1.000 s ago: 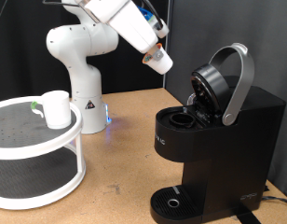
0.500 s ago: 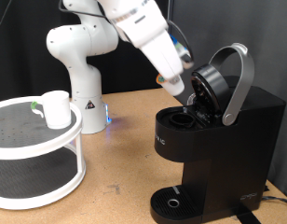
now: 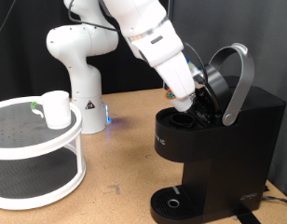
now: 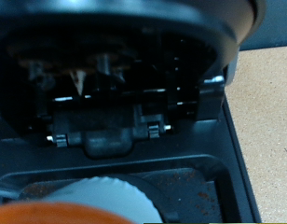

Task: Make a cup of coffee with the keurig machine

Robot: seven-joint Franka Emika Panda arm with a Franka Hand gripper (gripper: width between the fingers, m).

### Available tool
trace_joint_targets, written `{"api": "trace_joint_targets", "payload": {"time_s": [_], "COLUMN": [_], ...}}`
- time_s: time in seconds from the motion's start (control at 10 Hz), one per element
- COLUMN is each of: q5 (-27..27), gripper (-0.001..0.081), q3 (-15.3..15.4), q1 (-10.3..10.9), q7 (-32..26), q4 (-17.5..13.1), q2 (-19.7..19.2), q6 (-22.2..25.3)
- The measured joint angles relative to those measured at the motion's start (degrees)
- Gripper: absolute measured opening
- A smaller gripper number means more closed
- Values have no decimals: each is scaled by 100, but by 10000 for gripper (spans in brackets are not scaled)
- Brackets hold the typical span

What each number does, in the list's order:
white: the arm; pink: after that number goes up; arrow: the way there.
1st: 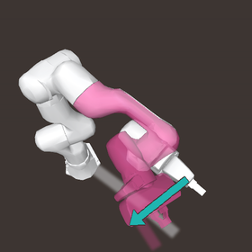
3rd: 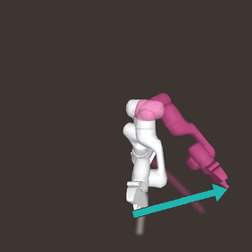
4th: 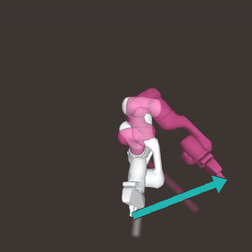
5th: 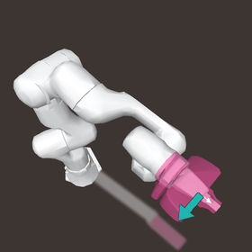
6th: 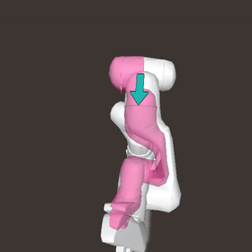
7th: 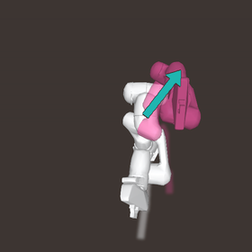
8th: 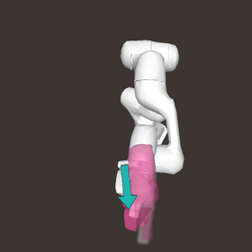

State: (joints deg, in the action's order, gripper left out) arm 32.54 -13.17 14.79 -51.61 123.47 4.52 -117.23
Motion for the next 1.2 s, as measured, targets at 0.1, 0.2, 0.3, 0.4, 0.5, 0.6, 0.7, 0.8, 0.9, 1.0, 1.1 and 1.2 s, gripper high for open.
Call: {"api": "trace_joint_targets", "payload": {"time_s": [0.1,0.2,0.3,0.4,0.5,0.6,0.7,0.8,0.9,1.0,1.1,1.2], "q5": [-9,-40,-83,-148,-212,-238,-240,-239,-239,-239,-240,-243], "gripper": [425,425,425,425,425,425,425,425,425,424,424,424], "q3": [24,42,55,61,63,66,77,109,138,155,175,190], "q1": [0,0,0,0,0,0,0,1,1,0,0,0], "q7": [-9,-11,-11,-9,-1,-1,-1,3,5,5,9,10], "q4": [19,44,73,90,93,96,97,97,97,97,99,102], "q2": [-32,-47,-57,-81,-131,-192,-241,-278,-300,-316,-332,-352], "q6": [-45,-90,-137,-151,-152,-158,-192,-239,-267,-276,-276,-276]}}
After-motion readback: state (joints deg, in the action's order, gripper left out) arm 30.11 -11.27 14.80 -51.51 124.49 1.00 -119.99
